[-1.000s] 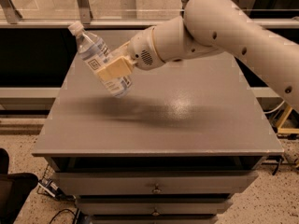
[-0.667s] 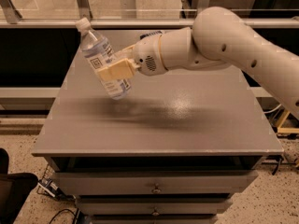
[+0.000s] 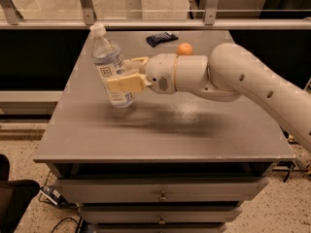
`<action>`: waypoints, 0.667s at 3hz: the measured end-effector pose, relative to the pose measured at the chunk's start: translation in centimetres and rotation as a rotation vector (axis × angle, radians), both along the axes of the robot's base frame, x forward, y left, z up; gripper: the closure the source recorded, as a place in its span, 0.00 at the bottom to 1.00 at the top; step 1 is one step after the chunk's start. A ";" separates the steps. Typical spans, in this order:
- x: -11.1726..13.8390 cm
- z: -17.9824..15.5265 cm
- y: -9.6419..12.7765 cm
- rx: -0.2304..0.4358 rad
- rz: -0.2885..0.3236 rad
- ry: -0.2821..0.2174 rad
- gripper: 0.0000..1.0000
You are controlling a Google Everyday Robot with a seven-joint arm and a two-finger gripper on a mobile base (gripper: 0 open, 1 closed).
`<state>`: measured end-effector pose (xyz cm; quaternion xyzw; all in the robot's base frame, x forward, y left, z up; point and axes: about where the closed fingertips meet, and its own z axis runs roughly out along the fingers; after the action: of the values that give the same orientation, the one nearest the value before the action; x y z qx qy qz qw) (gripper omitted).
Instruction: Place blue plastic bottle upright
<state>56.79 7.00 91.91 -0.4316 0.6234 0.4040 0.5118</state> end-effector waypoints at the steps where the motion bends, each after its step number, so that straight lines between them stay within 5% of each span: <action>1: -0.2 -0.6 -0.5 0.054 -0.001 -0.070 1.00; 2: -0.3 -1.6 -0.9 0.068 -0.018 -0.094 1.00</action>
Offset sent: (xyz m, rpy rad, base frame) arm -0.0042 -0.0207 -0.0333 0.0818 -0.1200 -0.0544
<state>56.46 6.08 90.27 -0.4270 0.5883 0.3995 0.5585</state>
